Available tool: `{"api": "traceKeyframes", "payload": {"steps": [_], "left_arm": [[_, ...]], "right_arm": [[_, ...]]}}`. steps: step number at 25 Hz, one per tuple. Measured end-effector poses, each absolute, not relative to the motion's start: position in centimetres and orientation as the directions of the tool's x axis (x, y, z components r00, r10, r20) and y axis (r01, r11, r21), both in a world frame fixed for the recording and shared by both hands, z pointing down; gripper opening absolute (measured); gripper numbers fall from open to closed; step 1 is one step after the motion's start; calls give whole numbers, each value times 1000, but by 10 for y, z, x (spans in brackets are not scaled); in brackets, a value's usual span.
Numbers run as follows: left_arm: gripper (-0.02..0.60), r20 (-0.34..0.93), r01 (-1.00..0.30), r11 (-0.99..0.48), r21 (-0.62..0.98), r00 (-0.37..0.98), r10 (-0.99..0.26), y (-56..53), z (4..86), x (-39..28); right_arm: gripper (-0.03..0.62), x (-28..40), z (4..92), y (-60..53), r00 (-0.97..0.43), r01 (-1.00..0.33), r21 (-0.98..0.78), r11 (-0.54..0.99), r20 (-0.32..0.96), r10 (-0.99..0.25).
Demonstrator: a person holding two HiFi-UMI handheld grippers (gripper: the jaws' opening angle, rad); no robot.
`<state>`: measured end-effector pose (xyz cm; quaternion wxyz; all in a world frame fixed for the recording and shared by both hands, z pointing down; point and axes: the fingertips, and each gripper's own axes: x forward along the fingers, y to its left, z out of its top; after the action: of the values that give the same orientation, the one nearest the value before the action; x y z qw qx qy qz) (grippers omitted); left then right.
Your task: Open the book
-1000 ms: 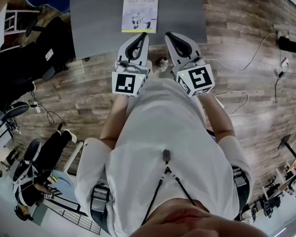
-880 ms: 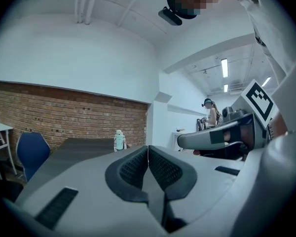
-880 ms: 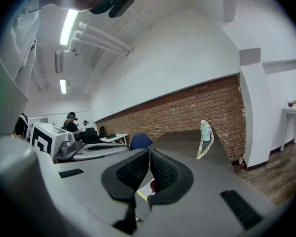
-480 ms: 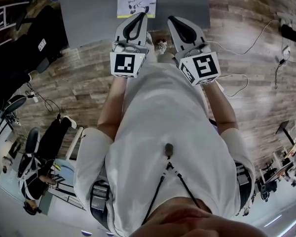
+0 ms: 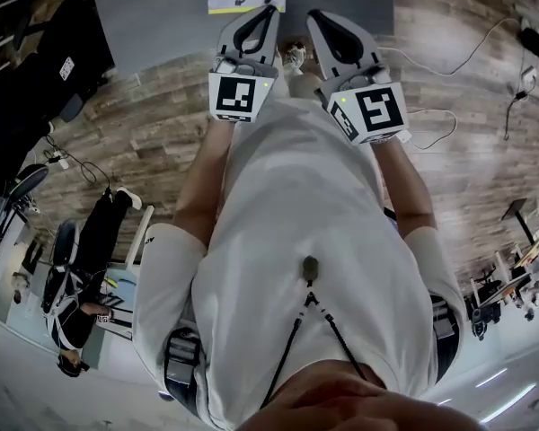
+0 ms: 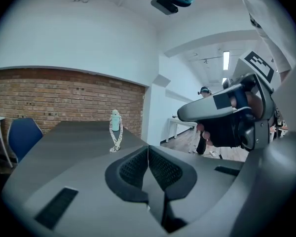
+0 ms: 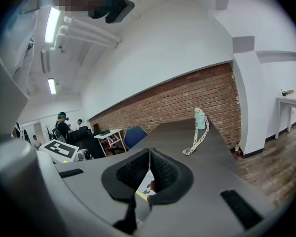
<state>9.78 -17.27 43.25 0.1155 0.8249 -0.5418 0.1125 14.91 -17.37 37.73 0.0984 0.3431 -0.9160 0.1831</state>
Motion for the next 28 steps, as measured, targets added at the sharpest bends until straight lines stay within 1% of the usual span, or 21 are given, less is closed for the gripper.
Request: {"api": "traceKeyframes", "payload": {"steps": [6, 14, 25, 26, 27, 28], "left_arm": [[25, 345, -905, -414, 97, 421, -839, -186, 457, 103], [25, 438, -896, -436, 85, 427, -791, -195, 510, 99], [29, 553, -880, -465, 95, 435, -711, -198, 569, 108], [81, 568, -876, -471, 105, 442, -694, -196, 578, 110], [155, 584, -871, -476, 120, 450, -675, -193, 587, 113], [155, 600, -868, -478, 133, 454, -659, -191, 596, 115]], "right_arm": [[38, 146, 396, -185, -721, -691, -297, 659, 342, -602], [38, 138, 421, -194, -703, -710, -316, 629, 372, -606], [38, 148, 437, -205, -675, -737, -330, 591, 410, -613], [38, 148, 438, -204, -674, -737, -332, 588, 411, -613], [38, 148, 441, -203, -674, -738, -334, 587, 413, -612], [37, 148, 443, -203, -674, -738, -336, 586, 416, -610]]}}
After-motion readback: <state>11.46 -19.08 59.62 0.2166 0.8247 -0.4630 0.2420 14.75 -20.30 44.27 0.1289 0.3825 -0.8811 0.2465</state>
